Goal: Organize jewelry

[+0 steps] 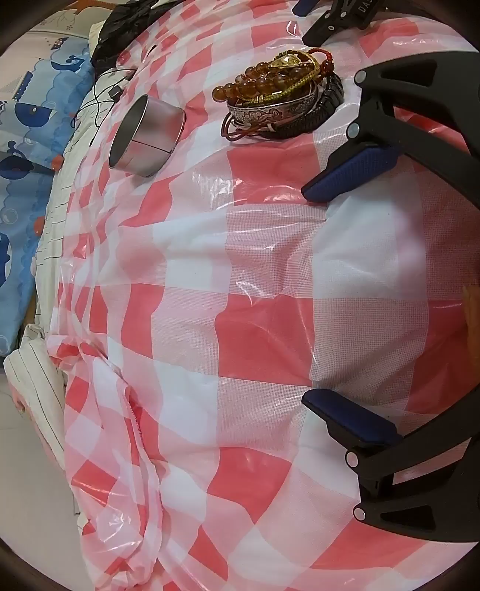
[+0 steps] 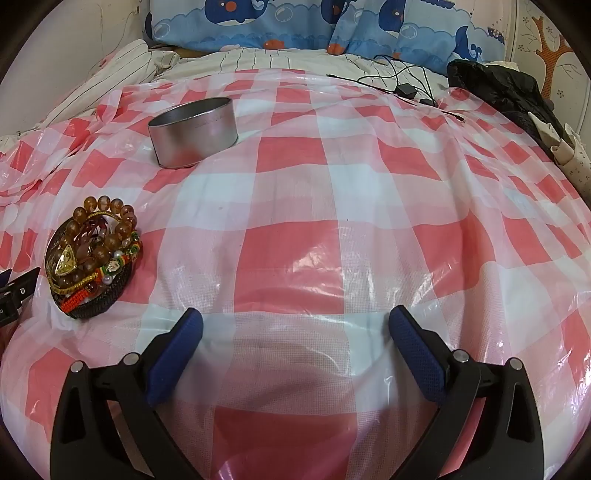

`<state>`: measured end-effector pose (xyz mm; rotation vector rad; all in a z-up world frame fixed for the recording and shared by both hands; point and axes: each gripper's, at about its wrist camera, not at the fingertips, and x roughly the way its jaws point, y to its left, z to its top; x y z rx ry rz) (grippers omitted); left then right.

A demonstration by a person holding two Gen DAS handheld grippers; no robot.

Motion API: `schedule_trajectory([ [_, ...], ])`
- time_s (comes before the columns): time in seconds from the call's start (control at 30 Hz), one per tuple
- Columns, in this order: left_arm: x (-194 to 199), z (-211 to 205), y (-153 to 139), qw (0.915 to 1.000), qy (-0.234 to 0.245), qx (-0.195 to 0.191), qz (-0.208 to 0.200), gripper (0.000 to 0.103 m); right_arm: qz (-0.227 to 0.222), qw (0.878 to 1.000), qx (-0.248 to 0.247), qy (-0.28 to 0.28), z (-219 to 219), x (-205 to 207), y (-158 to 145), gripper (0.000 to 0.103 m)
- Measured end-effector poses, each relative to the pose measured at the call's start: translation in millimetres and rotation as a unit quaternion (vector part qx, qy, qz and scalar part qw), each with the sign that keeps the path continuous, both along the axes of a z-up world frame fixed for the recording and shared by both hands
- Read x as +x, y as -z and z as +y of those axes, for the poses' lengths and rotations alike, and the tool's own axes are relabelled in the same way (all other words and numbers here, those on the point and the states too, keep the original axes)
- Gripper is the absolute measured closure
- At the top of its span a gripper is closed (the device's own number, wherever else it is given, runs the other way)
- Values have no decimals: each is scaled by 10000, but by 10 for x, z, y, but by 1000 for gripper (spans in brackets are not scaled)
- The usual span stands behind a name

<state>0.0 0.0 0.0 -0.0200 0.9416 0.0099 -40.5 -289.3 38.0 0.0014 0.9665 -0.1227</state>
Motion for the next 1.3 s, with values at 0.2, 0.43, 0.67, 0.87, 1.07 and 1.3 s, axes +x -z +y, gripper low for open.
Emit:
schedule_trajectory([
  [0.2,0,0,0,10000,0,1,-3,6,-5,10000,7,1,-1,-1,0,7],
  [0.43,0,0,0,10000,0,1,-2,6,-6,10000,7,1,0,-1,-2,7],
  [0.67,-7,-13,-2,10000,-7,-40,24,6,-5,10000,6,0,1,0,-5,7],
  [0.87,-49,-31,-3,10000,-33,36,-22,6,-7,10000,6,0,3,0,-10,7],
  [1.07,-79,4,-5,10000,-28,-21,-53,6,-10,10000,11,1,3,0,-12,7],
  [1.3,-70,11,-8,10000,-31,-37,-41,6,-11,10000,7,1,3,-3,-14,7],
])
